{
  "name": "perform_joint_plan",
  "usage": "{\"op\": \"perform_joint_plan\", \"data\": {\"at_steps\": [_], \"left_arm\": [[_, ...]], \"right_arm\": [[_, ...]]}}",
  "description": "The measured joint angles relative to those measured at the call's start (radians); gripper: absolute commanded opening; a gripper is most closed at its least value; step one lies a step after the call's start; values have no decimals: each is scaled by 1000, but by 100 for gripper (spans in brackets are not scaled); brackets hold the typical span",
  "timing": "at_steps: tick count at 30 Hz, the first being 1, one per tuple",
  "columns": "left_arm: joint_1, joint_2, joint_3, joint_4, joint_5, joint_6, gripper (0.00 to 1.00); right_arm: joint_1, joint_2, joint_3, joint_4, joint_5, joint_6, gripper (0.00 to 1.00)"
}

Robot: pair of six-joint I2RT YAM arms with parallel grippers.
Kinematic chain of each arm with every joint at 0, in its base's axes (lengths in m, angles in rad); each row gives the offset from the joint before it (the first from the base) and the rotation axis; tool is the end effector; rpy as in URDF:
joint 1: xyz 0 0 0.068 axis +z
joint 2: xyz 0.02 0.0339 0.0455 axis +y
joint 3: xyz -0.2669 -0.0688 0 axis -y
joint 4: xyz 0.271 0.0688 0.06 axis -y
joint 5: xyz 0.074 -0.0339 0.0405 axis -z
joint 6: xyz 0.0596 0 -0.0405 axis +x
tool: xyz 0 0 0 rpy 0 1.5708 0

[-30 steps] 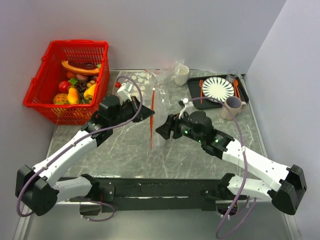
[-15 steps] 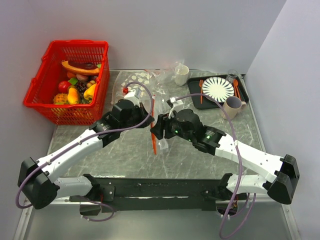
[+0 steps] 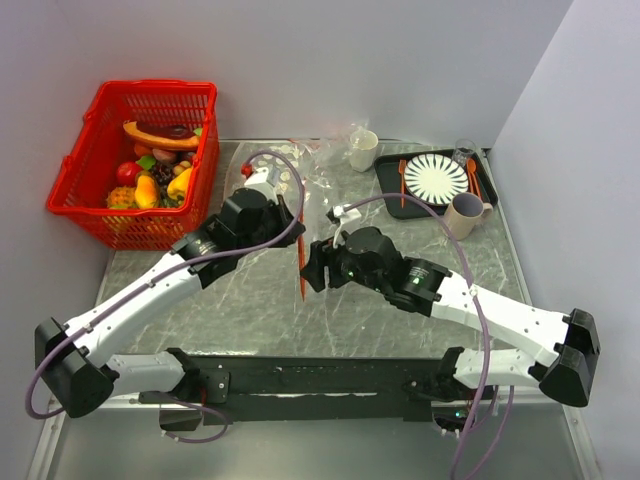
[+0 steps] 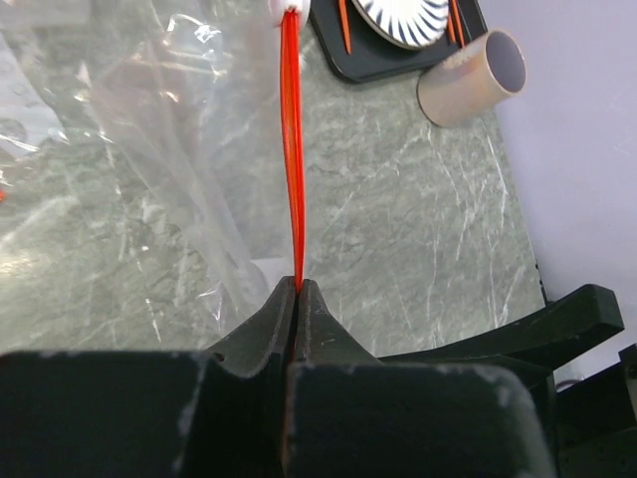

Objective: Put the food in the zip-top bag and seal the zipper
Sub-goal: Open the zipper of the food storage bag.

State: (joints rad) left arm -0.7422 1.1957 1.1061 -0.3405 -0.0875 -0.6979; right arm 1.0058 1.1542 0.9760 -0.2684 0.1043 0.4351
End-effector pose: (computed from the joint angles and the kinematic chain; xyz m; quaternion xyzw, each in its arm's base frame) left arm 0.2384 -0.2116 0.3417 -0.0050 0.8412 -0.3280 0.4298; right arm 0.1710 0.2581 0.3110 -0.2112 0.8186 0.3180 0.4291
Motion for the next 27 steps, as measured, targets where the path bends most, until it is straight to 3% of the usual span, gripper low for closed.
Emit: {"op": "perform_joint_plan", "data": {"at_steps": [9,27], "left_arm": [[-10,-1,159,-168,-165,70,1],[-16,32,164,-233,-217,85,1]], "right_arm": [[0,1,56,24,-16,-9,70],[0,97,86,57,-85,2,66]]}}
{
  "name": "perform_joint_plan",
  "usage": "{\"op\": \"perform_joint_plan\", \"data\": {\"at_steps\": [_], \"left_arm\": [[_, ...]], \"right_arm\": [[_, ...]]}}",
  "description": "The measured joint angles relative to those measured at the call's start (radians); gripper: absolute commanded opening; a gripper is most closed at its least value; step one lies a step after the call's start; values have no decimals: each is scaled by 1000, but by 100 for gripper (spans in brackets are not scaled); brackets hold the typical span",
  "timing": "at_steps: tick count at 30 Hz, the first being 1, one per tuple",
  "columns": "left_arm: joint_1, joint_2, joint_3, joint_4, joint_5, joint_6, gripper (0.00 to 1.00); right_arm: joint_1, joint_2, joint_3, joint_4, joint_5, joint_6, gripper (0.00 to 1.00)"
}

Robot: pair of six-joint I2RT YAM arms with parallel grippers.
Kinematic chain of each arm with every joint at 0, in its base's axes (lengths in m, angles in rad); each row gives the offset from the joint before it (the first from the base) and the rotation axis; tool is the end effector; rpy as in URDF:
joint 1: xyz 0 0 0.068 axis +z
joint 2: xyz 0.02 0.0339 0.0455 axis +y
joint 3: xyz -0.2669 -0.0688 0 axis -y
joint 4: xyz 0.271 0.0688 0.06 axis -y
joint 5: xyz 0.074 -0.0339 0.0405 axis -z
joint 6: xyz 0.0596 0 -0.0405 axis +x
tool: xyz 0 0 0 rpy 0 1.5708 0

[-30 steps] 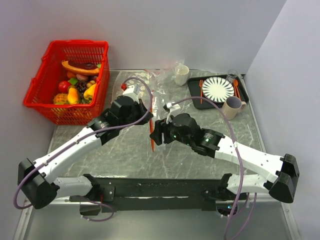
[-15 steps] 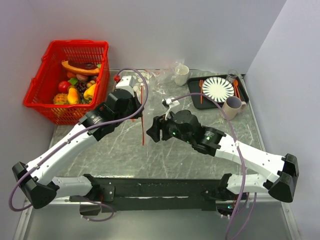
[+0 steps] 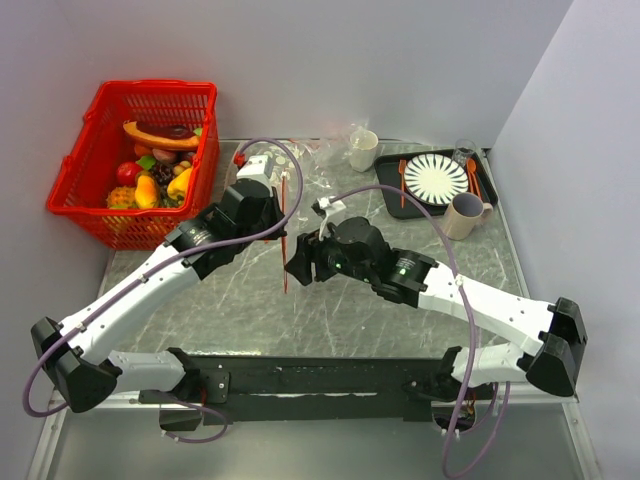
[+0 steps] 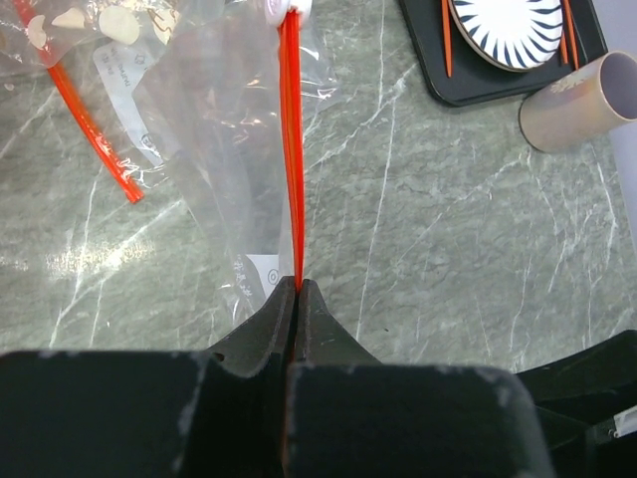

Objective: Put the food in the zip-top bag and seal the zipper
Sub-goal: Open the zipper of the food storage bag.

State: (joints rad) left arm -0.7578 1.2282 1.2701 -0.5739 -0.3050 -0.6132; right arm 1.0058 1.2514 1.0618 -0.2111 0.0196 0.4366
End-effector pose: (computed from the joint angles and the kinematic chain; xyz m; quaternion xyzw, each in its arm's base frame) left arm 0.2385 -0.2010 0.3698 -0.0132 0.8612 -0.2085 0.4633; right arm 0.1812 0.2837 0.3226 -0.2289 0.8016 0.3585 0.4201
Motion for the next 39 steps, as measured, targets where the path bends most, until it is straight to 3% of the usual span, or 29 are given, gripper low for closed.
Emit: {"op": "perform_joint_plan", "data": {"at_steps": [34,39], "left_arm": [[-5,0,-11,3,-12,-12,1],[-5,3,-25,8,-16,-31,1]], "right_arm": [[3,79,18,-12,94,43,61],[13,91,20,-3,95,50,53]]}}
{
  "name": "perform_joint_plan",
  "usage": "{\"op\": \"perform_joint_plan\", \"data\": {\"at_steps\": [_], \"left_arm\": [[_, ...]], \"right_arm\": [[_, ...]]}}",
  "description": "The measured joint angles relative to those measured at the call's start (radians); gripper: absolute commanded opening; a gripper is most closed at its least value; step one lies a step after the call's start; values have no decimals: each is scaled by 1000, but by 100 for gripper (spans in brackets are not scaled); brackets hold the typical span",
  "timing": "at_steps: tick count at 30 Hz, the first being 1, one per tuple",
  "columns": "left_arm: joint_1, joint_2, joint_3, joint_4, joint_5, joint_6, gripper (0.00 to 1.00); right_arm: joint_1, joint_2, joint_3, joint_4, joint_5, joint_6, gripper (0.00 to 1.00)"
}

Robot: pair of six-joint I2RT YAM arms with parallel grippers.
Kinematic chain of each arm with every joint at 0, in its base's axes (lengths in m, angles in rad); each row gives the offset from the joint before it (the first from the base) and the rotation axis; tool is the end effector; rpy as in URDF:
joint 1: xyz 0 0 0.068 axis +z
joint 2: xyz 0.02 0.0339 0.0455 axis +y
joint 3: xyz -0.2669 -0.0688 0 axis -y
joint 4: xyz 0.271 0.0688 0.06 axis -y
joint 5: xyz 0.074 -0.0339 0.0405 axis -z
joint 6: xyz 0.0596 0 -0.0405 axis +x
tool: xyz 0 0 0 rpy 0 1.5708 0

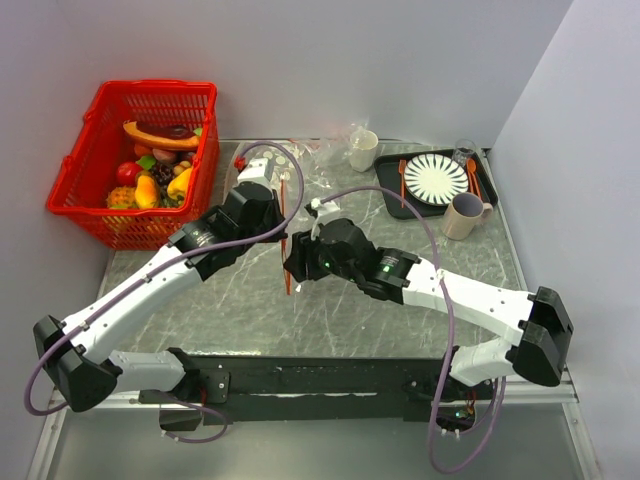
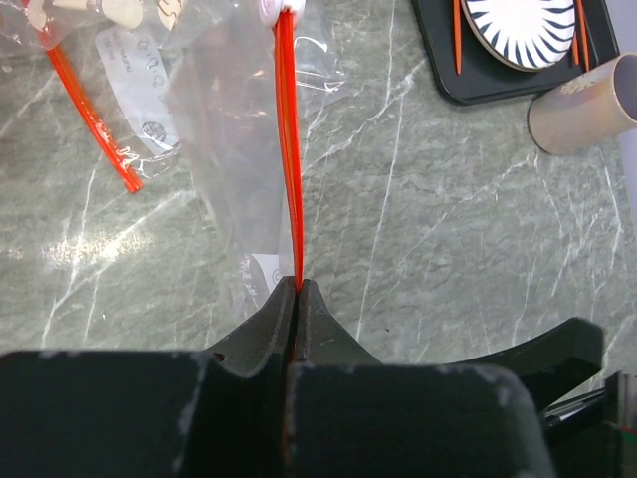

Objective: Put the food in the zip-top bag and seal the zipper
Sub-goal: Open the zipper of the food storage bag.

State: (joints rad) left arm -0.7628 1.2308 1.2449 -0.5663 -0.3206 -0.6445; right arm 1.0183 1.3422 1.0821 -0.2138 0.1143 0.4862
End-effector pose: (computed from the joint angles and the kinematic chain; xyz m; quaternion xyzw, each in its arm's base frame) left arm 0.2387 -0.2022 0.3604 -0.0267 0.8650 -0.2052 0.4572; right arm 0.1923 0.2989 0.3010 -0.1953 0.8298 0.3201 0.4134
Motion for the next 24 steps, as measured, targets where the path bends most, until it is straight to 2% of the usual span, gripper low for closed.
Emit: {"op": "perform_joint_plan", "data": {"at_steps": [3,7,9,10,11,12,14,15,16,19,22,24], "left_arm": [[0,5,-1,1,1,-7,1],[0,8,-7,3,3,-16,1],[0,9,-11,6,6,-22,1],[0,9,-13,8,8,-24,2],[0,9,-14,9,9,-26,2],[0,9,-15,9,10,-26,4],[0,9,-18,16,16,-26,29],[0,8,-21,22,18,-26,44],[0,8,-25,27,23,-25,67],[5,5,-35,23,18,-25,85],[8,-11,-35,16,13,-28,88],[2,-36,-39,23,20,-29,87]], "right_arm": [[4,20,6,7,7,11,43],[5,35,9,13,31,24,39],[5,41,18,12,46,29,33],[5,42,23,12,55,30,28],[5,44,29,11,62,33,16],[5,45,35,12,70,37,10],[5,47,47,11,80,41,0],[5,48,50,12,82,43,0],[5,48,51,13,86,47,0],[-2,46,53,-4,87,58,0],[-29,43,46,6,69,76,0],[-48,31,26,34,47,87,0]]}}
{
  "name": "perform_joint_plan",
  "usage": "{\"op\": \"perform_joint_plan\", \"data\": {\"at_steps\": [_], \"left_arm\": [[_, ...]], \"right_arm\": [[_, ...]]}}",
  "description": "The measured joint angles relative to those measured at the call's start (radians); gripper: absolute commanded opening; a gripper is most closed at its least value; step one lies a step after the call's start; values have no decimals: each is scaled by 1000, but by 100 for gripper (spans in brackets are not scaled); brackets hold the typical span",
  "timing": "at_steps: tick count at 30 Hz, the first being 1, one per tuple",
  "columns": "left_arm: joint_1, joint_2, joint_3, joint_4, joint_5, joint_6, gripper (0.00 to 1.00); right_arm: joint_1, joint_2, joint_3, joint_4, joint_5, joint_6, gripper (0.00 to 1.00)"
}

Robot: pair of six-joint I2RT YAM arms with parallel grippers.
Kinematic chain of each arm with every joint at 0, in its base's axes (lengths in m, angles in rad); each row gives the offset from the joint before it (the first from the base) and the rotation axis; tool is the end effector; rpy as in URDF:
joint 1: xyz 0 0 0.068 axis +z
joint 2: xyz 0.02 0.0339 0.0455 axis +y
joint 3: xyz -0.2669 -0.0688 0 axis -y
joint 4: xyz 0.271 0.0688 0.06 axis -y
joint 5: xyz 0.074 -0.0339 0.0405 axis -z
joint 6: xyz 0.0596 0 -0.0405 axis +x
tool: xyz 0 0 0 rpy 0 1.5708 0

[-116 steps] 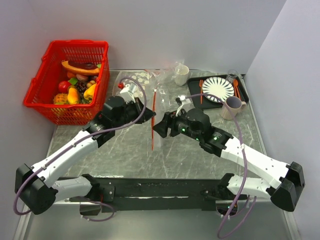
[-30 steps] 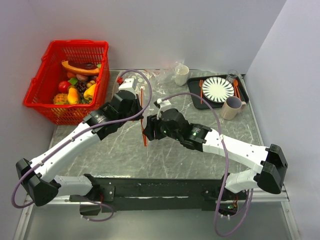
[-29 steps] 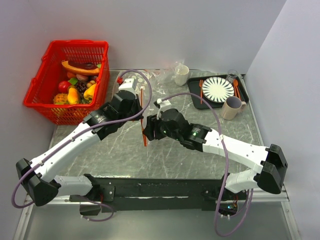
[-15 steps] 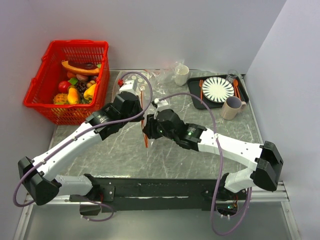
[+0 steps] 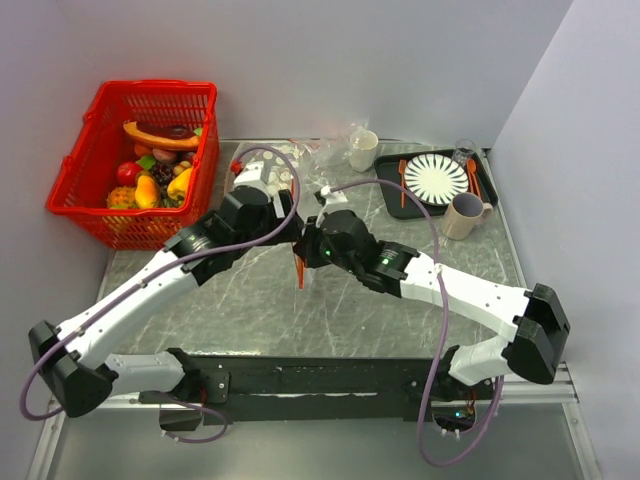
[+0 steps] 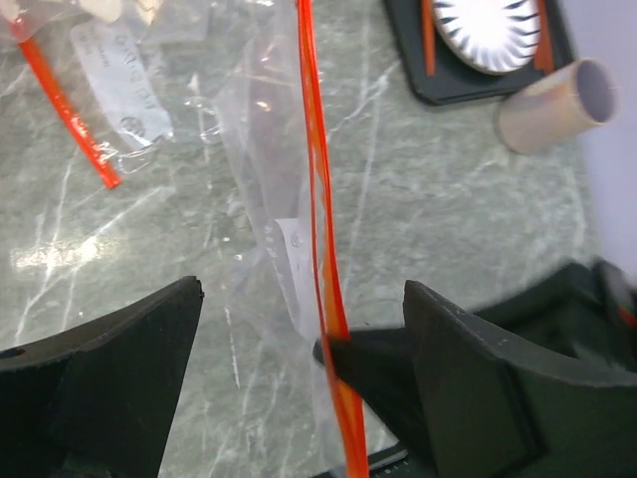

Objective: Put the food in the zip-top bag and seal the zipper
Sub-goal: Open the zipper of the food storage bag.

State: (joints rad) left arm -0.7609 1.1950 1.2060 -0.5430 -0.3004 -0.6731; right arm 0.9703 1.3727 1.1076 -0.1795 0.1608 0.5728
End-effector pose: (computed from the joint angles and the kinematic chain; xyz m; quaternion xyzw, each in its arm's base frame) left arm 0.2332 -0.1977 0.3583 -0.0365 0.8608 -0.2246 0.4553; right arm 0.2139 0.2955 0.3050 -0.1244 0.8347 0.3223 0.4288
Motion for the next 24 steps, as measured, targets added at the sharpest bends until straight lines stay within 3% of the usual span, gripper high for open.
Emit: {"op": "perform_joint_plan", "data": {"at_steps": [8,24], "left_arm": [[-3,-168,-73,63,67,-2,70],[-3,-47,-87,91,171,-23,53]], "right_arm": [[-54,-72,-96,75,-85,34,0],[-59,-106,-102,92,-151,35,0]]}}
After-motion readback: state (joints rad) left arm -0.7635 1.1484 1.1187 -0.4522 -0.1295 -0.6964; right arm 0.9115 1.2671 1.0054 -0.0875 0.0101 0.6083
